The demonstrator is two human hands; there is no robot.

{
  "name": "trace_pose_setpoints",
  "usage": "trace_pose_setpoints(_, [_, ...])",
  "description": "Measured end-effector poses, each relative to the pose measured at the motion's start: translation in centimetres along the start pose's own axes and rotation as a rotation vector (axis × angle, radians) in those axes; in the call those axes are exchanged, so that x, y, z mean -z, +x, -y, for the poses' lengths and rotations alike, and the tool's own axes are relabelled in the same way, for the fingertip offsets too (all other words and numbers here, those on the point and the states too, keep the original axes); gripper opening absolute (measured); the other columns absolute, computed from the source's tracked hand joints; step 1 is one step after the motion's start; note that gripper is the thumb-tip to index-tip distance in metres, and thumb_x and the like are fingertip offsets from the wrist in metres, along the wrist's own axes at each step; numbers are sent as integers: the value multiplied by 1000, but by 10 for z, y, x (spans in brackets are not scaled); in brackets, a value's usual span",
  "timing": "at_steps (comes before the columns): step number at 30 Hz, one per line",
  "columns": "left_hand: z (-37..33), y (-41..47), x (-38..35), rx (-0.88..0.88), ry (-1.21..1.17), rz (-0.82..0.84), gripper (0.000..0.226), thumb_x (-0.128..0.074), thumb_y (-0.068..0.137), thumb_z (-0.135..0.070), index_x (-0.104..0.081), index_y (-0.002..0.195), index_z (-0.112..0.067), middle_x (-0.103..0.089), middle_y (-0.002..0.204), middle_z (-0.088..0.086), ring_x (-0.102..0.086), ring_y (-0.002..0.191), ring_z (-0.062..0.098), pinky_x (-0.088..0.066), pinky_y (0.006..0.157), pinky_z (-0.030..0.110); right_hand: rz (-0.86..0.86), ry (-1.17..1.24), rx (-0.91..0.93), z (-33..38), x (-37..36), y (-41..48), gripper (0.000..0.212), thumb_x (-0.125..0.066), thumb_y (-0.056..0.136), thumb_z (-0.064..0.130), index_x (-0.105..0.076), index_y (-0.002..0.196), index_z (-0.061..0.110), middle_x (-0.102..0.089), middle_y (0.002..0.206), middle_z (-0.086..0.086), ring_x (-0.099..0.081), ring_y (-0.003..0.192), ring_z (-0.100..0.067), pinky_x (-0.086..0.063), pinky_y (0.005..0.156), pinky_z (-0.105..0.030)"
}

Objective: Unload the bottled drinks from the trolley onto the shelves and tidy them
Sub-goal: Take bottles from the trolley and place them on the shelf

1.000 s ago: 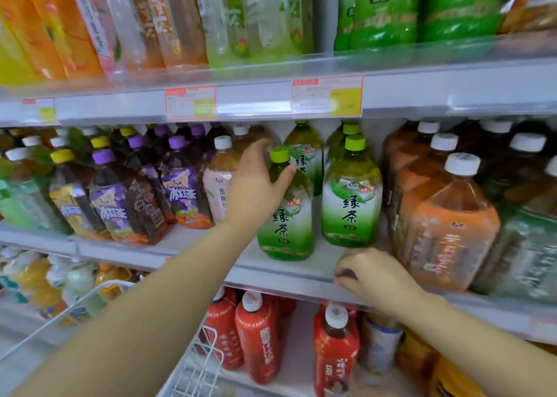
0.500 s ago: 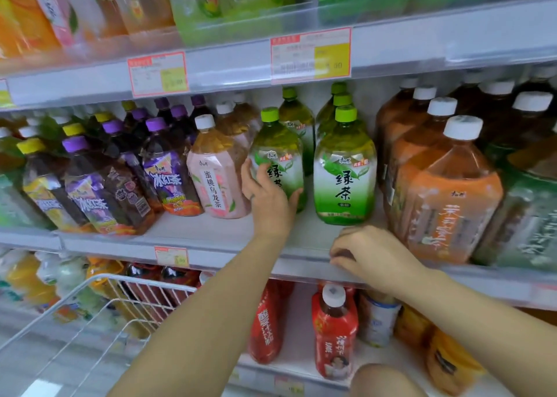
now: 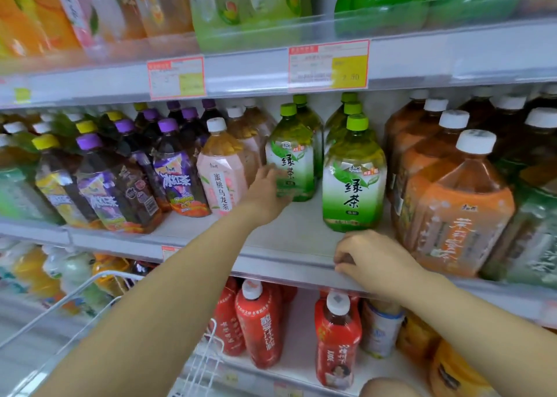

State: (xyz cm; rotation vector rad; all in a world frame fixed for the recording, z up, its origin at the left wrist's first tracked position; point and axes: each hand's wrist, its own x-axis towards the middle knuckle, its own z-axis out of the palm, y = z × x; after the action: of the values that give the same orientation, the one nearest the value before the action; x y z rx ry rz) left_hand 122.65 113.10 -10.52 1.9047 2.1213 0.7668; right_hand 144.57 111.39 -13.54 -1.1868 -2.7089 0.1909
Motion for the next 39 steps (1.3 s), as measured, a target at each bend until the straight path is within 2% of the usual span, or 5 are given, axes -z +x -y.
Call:
trace_pose_setpoints(9, [37, -182, 146, 211, 404, 369, 45, -53, 93, -36, -41, 135, -25, -49, 133, -5, -55, 109, 13, -40, 85, 21, -30, 298, 475, 159, -1, 34, 21, -64, 81, 37, -67, 101, 31, -65, 99, 9, -60, 95, -16, -48, 81, -36])
trace_pose_setpoints(17, [94, -391, 223, 750, 496, 196, 44, -55, 89, -45, -42, 129, -36, -49, 123, -16, -56, 101, 4, -40, 72, 8, 398, 423, 895, 310, -65, 28, 19, -67, 82, 33, -69, 100, 25, -56, 73, 22, -58, 72, 2, -38, 64, -12])
trace_pose_setpoints(22, [111, -439, 214, 835, 429, 1, 43, -60, 87, -40, -49, 127, -30, -57, 120, -13, -61, 97, 5, -45, 83, 18, 629, 317, 1088, 391, -97, 11, 38, -63, 85, 35, -57, 122, 27, -59, 113, 10, -58, 92, -8, -38, 74, -16])
trace_pose_setpoints(28, [127, -442, 208, 838, 426, -141, 23, -55, 91, -32, -57, 114, -29, -63, 94, -15, -61, 88, 8, -49, 83, 30, 671, 170, 1184, 452, -139, -4, 56, -66, 83, 36, -46, 133, 20, -52, 130, -5, -47, 118, -21, -37, 92, -26])
trace_pose_setpoints(39, [123, -439, 199, 822, 491, -28, 12, -44, 94, -23, -53, 99, -28, -49, 78, -12, -55, 78, 15, -48, 69, 29, 571, 385, 1018, 436, -156, 10, 26, -69, 73, 41, -48, 81, 30, -56, 81, 8, -55, 82, -16, -46, 68, -33])
